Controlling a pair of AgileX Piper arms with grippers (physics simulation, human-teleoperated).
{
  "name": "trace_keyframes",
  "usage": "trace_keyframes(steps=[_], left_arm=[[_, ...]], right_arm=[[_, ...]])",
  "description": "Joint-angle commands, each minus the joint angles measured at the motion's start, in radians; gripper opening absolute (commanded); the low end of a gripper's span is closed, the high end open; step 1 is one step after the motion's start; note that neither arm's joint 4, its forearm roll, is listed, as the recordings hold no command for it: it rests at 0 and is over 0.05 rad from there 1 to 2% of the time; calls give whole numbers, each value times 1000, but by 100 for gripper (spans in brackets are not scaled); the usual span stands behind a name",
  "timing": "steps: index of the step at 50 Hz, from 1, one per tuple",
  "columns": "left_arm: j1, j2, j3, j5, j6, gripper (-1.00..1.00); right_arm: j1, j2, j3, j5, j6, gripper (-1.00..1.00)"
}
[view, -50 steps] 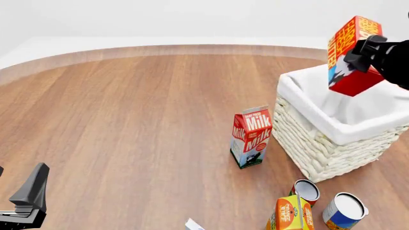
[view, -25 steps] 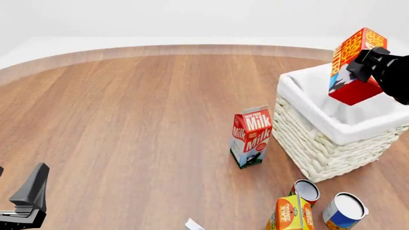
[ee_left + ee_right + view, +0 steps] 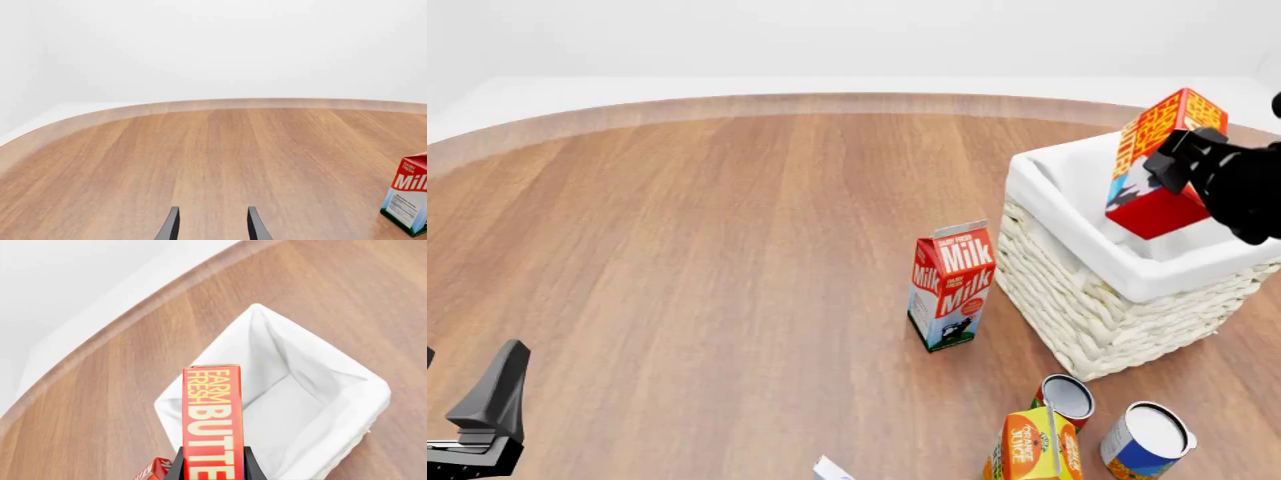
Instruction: Pick up the cream cheese box and the butter, and put them in the basket.
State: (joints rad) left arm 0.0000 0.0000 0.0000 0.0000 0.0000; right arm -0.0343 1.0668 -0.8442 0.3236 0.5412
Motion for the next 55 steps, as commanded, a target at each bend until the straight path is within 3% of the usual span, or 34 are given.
trace_keyframes(steps=[1,55], left_arm=[[0,0,0,0,0,100],[0,0,0,0,0,100]], right_arm=[[-9,-10,5,-24,14,-100],[-15,122,10,-143,50,-100]])
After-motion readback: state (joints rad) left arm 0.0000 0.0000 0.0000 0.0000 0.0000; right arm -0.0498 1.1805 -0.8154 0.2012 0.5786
